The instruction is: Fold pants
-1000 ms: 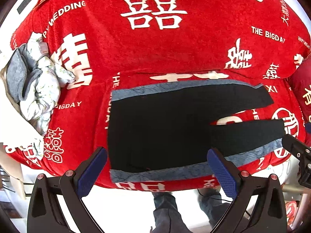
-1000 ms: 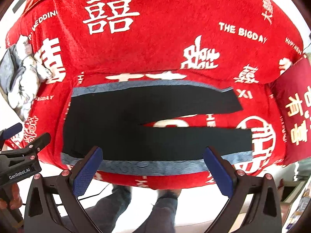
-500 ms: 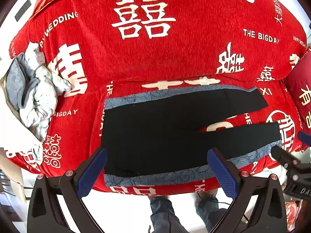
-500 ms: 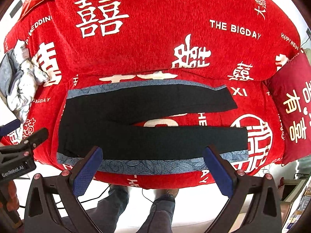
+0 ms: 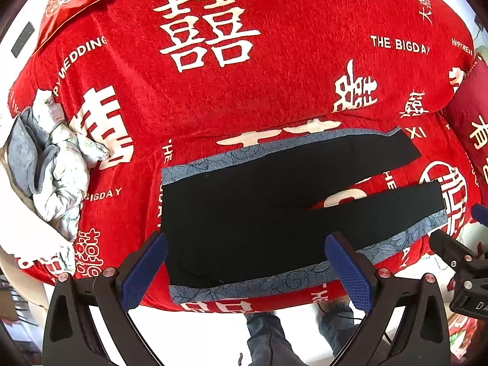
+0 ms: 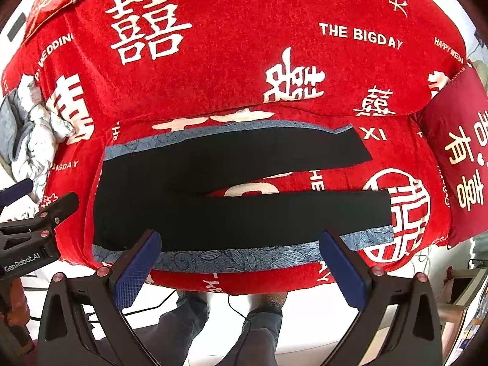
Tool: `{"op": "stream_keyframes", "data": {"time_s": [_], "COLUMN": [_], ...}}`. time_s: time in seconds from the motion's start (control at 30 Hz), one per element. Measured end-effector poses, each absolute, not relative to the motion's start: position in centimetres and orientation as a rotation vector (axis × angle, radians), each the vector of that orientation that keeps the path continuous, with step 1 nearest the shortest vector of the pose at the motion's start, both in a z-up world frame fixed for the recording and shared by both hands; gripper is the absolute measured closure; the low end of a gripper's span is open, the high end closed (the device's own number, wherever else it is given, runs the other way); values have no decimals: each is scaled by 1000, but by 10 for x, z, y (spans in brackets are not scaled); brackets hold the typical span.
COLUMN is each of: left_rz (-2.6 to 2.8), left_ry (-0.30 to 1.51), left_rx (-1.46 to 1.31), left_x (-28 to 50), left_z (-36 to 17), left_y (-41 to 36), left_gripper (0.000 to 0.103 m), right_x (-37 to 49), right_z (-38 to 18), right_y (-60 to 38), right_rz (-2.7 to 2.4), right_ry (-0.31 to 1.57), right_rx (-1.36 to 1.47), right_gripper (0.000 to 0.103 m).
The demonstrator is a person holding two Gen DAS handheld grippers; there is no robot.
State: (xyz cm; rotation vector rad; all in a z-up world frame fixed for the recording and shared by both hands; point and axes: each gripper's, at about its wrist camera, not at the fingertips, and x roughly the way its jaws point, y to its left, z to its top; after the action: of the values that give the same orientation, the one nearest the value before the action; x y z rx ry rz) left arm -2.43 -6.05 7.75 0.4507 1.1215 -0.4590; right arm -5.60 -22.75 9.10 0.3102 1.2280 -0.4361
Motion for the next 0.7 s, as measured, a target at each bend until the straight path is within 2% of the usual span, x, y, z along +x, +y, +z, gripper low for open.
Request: {"op": "stream_keyframes", "data": {"time_s": [0.7], "left_rz": [-467], "left_ry": [1131], "left_rx": [470], "left_x": [-22], "left_z": [74], "left_y": [-69], "left_gripper": [0], "right_x": [-57], "right_z": [95], "right_y": [-239], "right_rz": [-468], "right_ry": [1213], "right_rx": [343], "right_gripper": [0]}}
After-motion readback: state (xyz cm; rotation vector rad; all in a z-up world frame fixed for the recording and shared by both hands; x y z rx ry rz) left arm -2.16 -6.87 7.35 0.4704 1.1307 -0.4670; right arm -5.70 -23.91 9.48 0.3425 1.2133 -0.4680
